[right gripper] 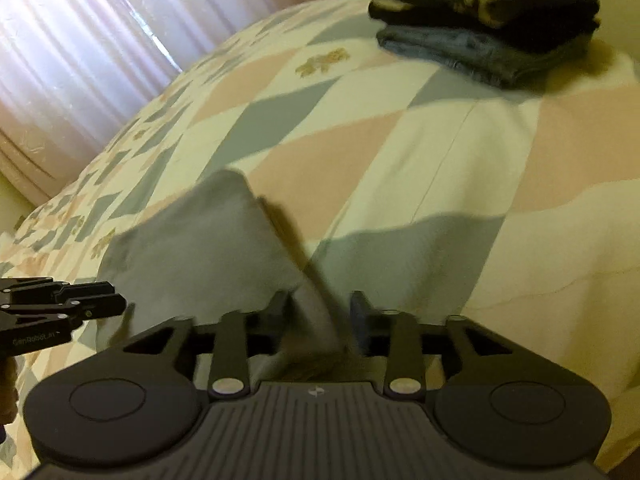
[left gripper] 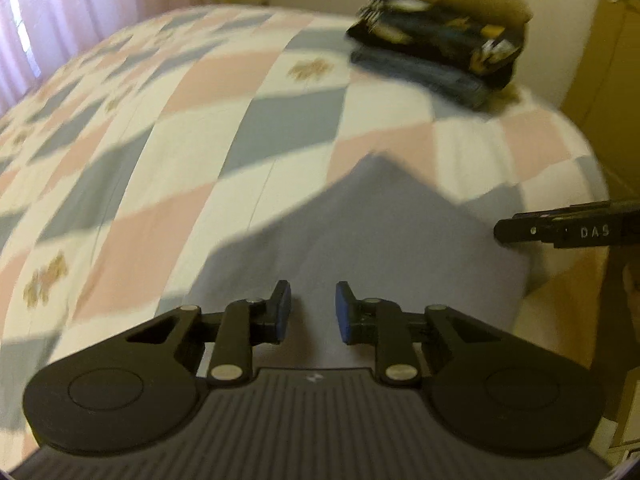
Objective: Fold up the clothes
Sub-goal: 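Lower the bundle onto the duvet and open the right gripper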
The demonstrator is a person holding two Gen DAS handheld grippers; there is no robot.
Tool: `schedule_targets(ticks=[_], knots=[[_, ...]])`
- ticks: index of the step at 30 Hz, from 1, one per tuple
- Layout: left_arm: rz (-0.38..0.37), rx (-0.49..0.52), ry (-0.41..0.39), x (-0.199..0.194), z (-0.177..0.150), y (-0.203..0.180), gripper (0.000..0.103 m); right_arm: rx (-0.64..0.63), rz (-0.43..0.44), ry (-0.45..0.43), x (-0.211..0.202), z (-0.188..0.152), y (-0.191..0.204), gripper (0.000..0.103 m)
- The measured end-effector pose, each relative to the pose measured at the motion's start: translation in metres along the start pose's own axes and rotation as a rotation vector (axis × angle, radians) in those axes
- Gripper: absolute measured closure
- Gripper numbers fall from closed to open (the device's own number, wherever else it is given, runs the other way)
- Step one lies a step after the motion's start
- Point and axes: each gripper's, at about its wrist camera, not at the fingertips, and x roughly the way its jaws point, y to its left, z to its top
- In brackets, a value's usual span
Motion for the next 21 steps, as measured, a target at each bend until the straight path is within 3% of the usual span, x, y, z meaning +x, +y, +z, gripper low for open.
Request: schedule_targets(ticks=[4,6,8,12,17,21], knots=[[-0.035,0.068,-0.027,0.01,0.023,-0.012,0.088,-0.051,-0.018,-0.095,-0.034,0.002,0.017,0.063],[-0.071,0.07,-0.026,0.026,0.032,-0.012,0.093,-0.084,0.046,-0.099,-0.04,-0.002,0.026,0.063],[-0.109,0.059,-0.014,0.045,0.041,-0.011,0.097,-0.116,0.088,-0.08,-0.036,-0.009,0.031,0.063],[-0.148,0.048,0.015,0.084,0.054,-0.013,0.099,-0.122,0.024,0.021,0.001,-0.023,0.02,0.069],[-0.119,0.049,0.048,0.119,0.065,-0.021,0.1,-0.034,0.016,0.054,0.022,-0.024,-0.007,0.063],[-0.061,0.017,0.048,0.115,0.074,-0.015,0.099,-0.01,0.039,0.091,0.024,-0.013,-0.008,0.063]])
